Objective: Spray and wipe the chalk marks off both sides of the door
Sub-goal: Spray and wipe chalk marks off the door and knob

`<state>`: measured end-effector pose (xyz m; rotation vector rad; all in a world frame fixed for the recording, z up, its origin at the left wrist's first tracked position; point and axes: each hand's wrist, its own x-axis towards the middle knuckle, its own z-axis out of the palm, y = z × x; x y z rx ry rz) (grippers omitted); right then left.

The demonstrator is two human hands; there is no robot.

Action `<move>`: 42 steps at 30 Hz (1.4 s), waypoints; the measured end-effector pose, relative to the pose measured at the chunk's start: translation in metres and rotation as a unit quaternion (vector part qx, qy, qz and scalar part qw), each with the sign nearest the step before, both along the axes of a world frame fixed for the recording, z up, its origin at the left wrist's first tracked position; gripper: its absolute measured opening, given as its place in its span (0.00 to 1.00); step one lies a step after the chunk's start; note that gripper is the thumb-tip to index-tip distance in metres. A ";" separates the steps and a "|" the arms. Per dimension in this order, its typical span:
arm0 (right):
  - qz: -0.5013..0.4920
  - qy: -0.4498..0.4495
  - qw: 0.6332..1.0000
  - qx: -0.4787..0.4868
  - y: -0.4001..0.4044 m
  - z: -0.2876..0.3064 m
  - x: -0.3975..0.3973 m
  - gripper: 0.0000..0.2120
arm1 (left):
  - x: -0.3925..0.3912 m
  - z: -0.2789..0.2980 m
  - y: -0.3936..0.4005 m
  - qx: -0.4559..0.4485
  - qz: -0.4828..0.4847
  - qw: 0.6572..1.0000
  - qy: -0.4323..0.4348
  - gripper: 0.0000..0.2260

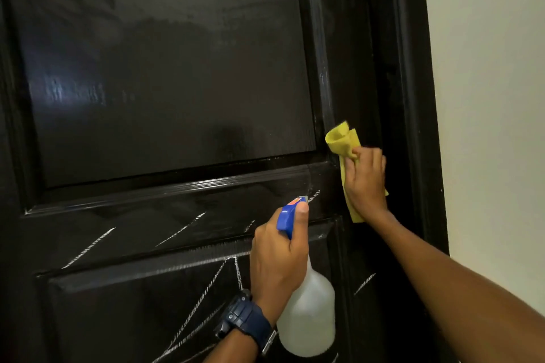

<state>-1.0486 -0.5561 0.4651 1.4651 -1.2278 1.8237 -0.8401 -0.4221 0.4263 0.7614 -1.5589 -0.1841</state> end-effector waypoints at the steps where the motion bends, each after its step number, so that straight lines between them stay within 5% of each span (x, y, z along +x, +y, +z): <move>1: 0.004 0.015 1.000 0.011 0.001 -0.019 0.000 0.07 | 0.002 -0.004 -0.001 0.003 0.007 1.000 -0.004 0.34; 5: 0.016 0.064 0.996 0.059 0.007 -0.062 -0.007 0.05 | 0.012 -0.015 -0.007 0.015 0.021 1.000 -0.015 0.31; 9: 0.000 -0.071 0.996 0.059 0.000 -0.055 0.044 0.04 | 0.024 -0.021 -0.006 0.013 0.049 0.998 -0.023 0.28; 15: 0.105 0.229 0.967 0.047 0.032 -0.066 0.197 0.13 | 0.066 -0.024 0.011 0.008 0.080 0.996 -0.027 0.24; 18: 0.000 0.259 0.966 0.013 0.025 -0.050 0.154 0.02 | 0.092 -0.016 0.021 0.004 0.105 0.994 -0.015 0.26; 22: -0.134 0.221 0.966 0.028 0.010 -0.044 0.036 0.09 | 0.122 -0.013 0.029 0.009 0.107 0.994 0.018 0.27; 27: -0.089 0.234 0.965 0.078 0.016 -0.035 -0.012 0.09 | 0.142 -0.023 0.030 0.006 0.123 0.992 0.034 0.27; 29: -0.038 0.324 0.945 0.022 0.010 -0.029 0.018 0.13 | 0.144 -0.027 0.031 0.007 0.120 0.992 0.038 0.27; 33: 0.008 0.529 0.842 -0.102 -0.001 -0.026 0.109 0.07 | 0.147 -0.032 0.033 0.006 0.117 0.992 0.044 0.26; 37: -0.010 0.577 0.807 -0.126 -0.001 -0.018 0.151 0.09 | 0.156 -0.030 0.036 0.007 0.126 0.992 0.033 0.27; 42: -0.034 0.619 0.782 -0.071 0.000 -0.014 0.071 0.09 | 0.178 -0.029 0.041 -0.009 0.142 0.989 0.045 0.25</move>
